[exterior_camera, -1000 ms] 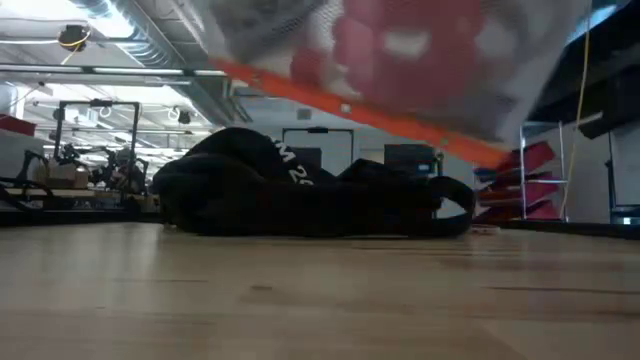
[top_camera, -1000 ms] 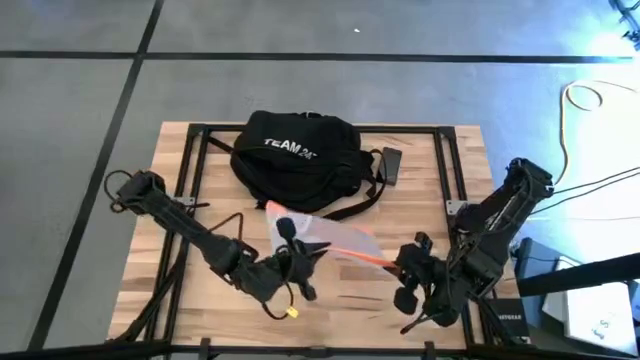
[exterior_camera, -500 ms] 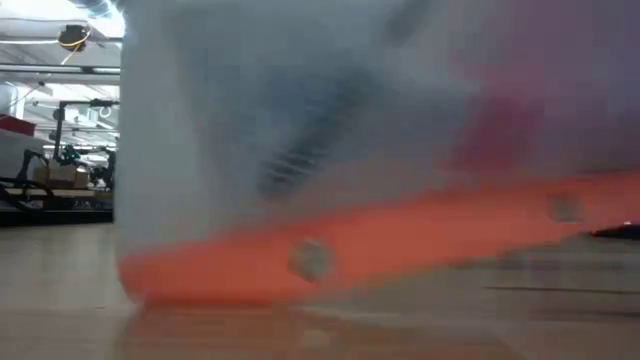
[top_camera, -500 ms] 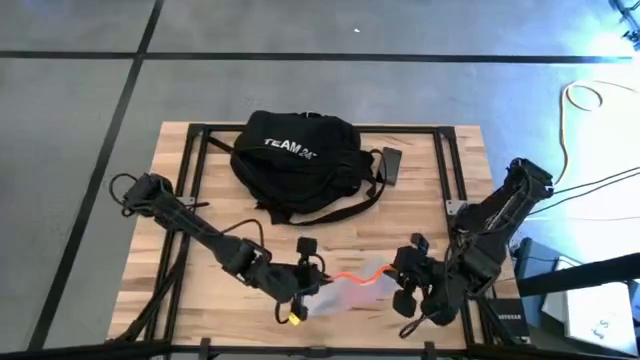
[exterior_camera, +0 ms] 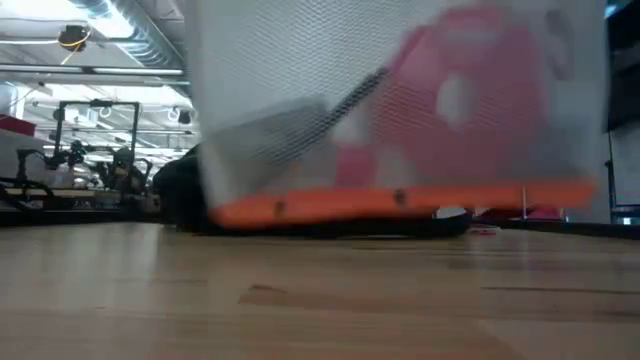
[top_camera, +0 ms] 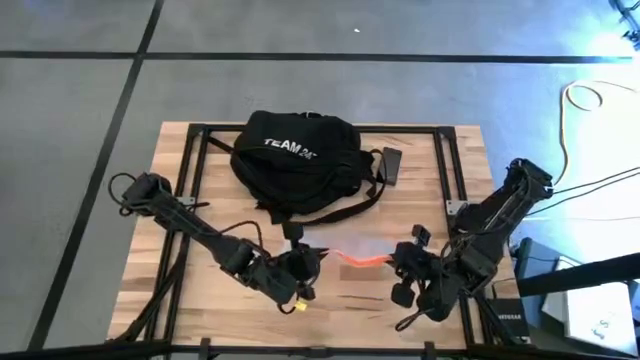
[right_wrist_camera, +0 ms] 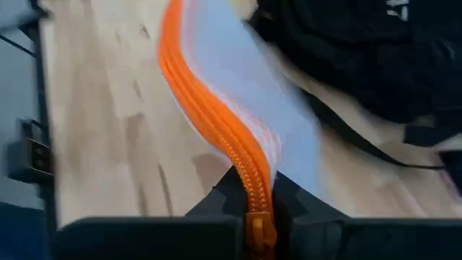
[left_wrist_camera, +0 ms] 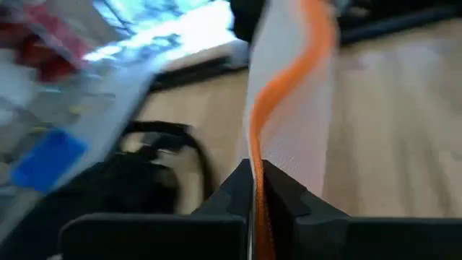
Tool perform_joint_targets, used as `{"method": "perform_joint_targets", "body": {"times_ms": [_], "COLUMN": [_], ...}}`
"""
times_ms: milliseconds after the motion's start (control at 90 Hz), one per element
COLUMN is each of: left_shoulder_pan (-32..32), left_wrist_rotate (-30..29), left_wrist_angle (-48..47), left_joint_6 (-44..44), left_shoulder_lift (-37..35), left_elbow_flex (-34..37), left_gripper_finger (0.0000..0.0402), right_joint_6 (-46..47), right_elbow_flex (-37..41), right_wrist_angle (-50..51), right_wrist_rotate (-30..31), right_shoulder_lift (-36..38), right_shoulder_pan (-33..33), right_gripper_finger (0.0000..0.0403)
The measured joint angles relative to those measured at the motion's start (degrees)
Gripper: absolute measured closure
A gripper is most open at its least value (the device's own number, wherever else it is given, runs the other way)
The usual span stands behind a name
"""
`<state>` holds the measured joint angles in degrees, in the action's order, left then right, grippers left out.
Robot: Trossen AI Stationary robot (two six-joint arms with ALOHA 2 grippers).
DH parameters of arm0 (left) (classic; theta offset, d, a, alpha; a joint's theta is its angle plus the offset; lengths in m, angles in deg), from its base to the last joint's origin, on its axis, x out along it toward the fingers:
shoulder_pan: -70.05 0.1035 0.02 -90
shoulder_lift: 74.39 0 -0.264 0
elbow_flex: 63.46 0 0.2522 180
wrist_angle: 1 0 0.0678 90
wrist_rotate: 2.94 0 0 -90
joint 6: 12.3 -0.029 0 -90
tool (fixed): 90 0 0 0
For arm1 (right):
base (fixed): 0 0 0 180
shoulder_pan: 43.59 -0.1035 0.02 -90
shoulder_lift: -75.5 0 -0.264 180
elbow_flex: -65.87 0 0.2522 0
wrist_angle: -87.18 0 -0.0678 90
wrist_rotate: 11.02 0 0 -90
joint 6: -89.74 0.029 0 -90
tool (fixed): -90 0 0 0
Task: Unpack backpack
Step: Put the white zip bag into the black bag
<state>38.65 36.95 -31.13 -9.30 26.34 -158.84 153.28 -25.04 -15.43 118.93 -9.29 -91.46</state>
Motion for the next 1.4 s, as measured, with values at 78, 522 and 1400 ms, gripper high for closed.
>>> {"method": "perform_joint_targets", "body": {"times_ms": [78, 522, 1400], "left_shoulder_pan": [0.2, -0.6, -0.1], "left_wrist_rotate": [9.0, 15.2, 15.3], "left_wrist_angle": [-0.6, 6.1, 8.1], "left_joint_6": [3.1, 16.0, 4.9], "left_shoulder_lift": [0.3, 8.9, 9.8], "left_elbow_flex": [0.8, 7.3, 7.5], "left_gripper_finger": [0.0402, 0.0401, 0.0401], "right_joint_6": [0.8, -0.9, 0.8], "right_elbow_flex": [0.0, -0.1, 0.0], "right_wrist_angle": [1.4, -7.6, -14.1], "right_wrist_rotate": [-2.0, -14.6, 6.2], "right_shoulder_lift": [-1.7, -14.1, -17.2], "right_shoulder_pan": [-0.1, -0.2, -4.8], "right_gripper_finger": [0.0403, 0.0397, 0.0182]}}
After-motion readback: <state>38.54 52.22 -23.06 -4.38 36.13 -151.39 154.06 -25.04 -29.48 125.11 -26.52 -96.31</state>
